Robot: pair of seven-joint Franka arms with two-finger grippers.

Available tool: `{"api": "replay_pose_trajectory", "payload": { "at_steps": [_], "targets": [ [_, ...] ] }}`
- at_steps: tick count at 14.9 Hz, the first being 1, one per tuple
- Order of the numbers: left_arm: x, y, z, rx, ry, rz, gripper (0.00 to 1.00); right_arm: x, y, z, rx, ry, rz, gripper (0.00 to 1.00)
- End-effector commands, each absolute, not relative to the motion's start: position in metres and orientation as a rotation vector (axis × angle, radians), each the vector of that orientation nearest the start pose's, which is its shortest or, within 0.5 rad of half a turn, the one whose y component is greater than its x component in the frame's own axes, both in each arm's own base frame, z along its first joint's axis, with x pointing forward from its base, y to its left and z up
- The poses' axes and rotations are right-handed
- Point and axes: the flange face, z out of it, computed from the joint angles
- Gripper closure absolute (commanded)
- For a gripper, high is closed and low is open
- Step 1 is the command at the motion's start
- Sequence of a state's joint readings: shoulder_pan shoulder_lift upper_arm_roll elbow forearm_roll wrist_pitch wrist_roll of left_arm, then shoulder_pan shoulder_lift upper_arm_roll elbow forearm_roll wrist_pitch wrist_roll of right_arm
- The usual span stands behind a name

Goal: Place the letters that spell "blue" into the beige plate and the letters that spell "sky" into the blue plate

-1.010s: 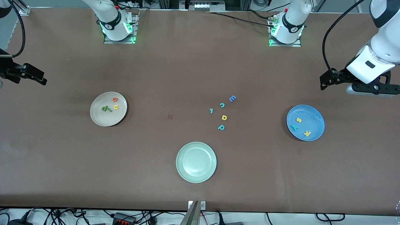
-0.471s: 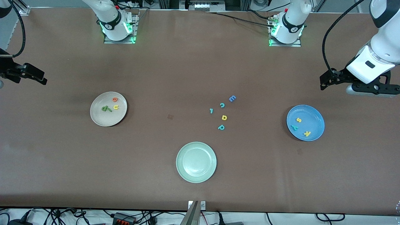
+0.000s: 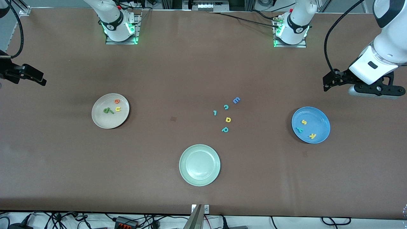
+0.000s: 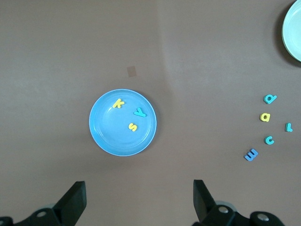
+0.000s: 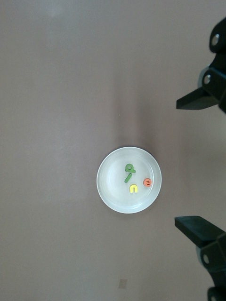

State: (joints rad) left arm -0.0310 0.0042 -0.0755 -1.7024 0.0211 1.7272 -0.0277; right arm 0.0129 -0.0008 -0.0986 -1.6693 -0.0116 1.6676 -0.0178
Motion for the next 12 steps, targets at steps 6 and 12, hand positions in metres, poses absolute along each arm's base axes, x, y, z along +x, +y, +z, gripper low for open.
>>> {"api": "replay_pose_trajectory", "payload": {
  "at_steps": [6,12],
  "targets": [
    [0.5645,-0.0593,0.5802,-3.145,0.146,-0.026,0.00,0.5407,-0.0584,0.5976,-3.164,0.127,0.015,0.00],
    [0.5644,-0.0601,0.5802,-3.145,0.149,-0.026,0.00,0.5407,-0.0584,0.5976,-3.164,0.127,0.015,0.00]
  ]
}}
